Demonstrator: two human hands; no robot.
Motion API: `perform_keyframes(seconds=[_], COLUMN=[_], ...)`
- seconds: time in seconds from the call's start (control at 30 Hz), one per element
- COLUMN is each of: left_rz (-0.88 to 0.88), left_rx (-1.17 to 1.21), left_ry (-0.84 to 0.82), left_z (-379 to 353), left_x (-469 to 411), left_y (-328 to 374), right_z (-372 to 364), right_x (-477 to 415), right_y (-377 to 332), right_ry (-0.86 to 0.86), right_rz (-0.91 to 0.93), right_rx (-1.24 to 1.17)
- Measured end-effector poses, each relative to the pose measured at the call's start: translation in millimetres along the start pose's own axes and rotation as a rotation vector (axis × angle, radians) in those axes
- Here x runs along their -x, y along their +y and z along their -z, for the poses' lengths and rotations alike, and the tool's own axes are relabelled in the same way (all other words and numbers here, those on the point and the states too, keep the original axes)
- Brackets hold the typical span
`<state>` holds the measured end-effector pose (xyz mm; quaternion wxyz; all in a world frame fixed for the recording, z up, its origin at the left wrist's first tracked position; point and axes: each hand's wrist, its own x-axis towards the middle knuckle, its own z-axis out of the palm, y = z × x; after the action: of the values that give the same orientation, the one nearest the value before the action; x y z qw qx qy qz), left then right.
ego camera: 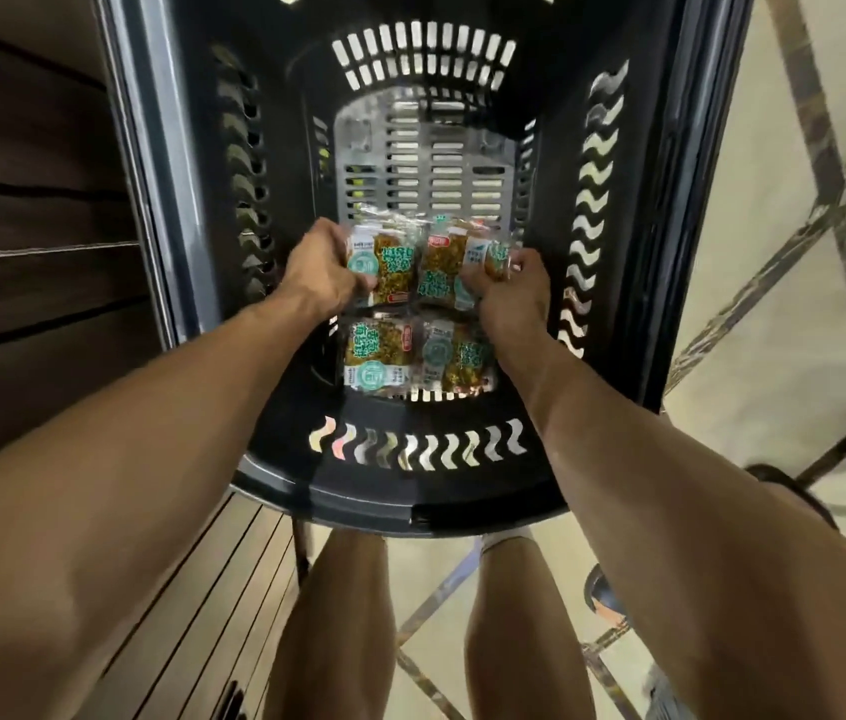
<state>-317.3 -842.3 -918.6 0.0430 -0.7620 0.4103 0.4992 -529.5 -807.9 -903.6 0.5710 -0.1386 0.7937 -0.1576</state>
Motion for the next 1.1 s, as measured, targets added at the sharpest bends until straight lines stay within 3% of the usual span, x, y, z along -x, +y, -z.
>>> perform_keyframes(seconds=[0.3,0.63,0.8,0.97,1.1], left_rz=[0.061,0.080,0.119,0.014,-0.147], left_rx=[0.043,0.243,0.172,0.077,-0.049], left_ry=[0.041,-0.004,-0.005,-0.013,-0.021], left_z=[-17,-27,-17,16,58], left_x=[-8,-13,6,66,125], left_y=[-15,-29,-18,23,76], right_z=[-14,-6,-3,17,44], right_x=[-15,-22,4,55,110], right_y=[17,18,15,-13,-61], right_ry=[0.048,-0.021,0.002,-0.025,-0.056], right_rz=[0.077,0.036,0.035,0.116,0.257], right_rx=[0.360,0.298,0.338,0.370,0.639])
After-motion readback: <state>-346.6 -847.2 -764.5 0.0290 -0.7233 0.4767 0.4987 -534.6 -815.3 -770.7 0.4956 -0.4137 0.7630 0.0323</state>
